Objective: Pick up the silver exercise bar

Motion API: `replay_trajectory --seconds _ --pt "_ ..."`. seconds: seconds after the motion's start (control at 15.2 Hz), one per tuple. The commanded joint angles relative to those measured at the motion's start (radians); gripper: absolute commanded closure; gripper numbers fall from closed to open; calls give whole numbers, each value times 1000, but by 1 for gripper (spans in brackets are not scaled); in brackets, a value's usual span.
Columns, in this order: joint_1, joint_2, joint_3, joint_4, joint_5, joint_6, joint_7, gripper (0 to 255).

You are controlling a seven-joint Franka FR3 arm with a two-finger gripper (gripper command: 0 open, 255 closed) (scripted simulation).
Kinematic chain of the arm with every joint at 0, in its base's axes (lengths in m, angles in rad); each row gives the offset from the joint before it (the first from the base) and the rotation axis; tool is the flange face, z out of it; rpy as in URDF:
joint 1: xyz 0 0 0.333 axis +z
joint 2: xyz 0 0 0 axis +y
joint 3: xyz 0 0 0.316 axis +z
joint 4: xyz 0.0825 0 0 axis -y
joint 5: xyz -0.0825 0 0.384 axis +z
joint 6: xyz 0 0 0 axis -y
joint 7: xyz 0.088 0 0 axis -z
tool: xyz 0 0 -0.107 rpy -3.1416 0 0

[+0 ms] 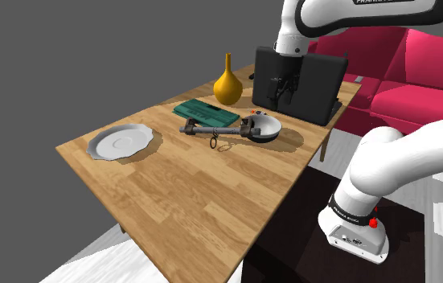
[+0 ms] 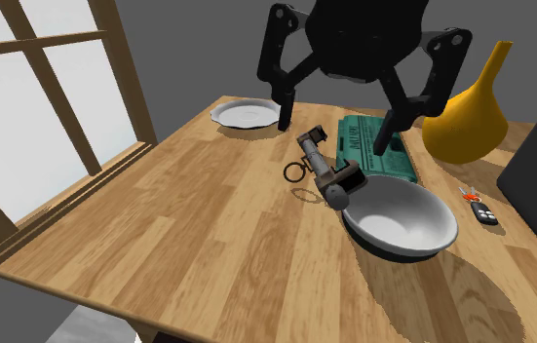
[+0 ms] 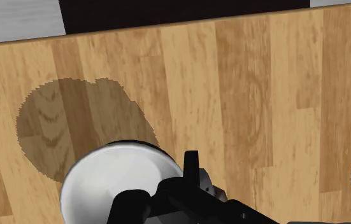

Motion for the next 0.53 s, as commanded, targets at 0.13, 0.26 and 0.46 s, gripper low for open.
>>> replay_trajectory --seconds 0.13,0.26,0.46 --pt "10 88 4 28 -13 47 -20 0" --pt "18 177 9 60 -26 89 -38 0" --pt "28 310 17 119 -46 143 -62 0"
